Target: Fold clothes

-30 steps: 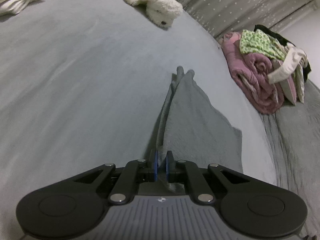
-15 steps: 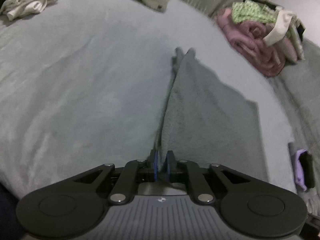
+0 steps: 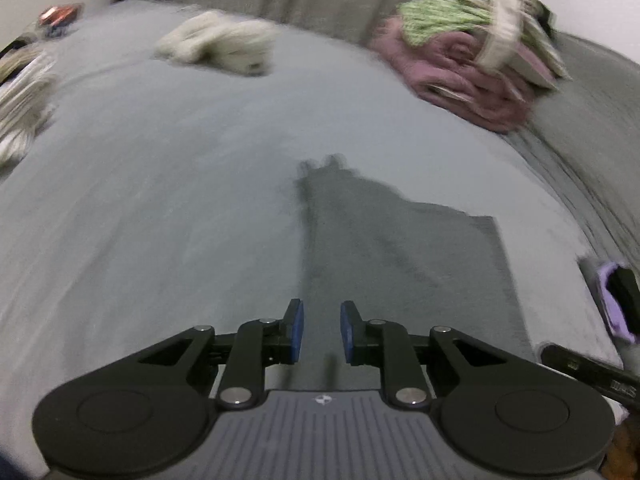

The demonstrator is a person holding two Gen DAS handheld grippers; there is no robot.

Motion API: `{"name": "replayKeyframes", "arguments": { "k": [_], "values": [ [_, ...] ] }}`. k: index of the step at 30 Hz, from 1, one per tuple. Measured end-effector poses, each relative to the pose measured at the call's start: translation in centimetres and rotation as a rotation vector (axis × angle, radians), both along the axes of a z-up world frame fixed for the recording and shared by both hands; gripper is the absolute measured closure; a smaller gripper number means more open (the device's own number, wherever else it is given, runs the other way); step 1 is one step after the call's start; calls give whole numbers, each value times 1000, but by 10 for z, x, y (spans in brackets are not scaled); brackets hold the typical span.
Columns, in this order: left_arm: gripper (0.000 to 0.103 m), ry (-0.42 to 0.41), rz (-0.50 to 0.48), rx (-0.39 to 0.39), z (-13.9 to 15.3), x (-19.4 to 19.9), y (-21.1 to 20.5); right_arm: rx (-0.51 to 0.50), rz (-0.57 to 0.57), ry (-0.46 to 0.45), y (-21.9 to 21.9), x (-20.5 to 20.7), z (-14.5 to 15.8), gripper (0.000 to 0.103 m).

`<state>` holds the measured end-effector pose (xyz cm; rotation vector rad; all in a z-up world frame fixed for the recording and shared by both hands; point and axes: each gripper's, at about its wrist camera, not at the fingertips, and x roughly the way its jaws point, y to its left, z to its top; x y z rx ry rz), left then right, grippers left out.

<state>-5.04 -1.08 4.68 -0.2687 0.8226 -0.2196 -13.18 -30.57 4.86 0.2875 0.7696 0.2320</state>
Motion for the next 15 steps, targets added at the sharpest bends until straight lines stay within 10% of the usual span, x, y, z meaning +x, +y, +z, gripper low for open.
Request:
{"name": "replayKeyframes", "arguments": {
  "k": [15],
  "values": [
    [85,63,-237,-19,-43,66,-66,-147,252,59,59,88,-37,87]
  ]
}}
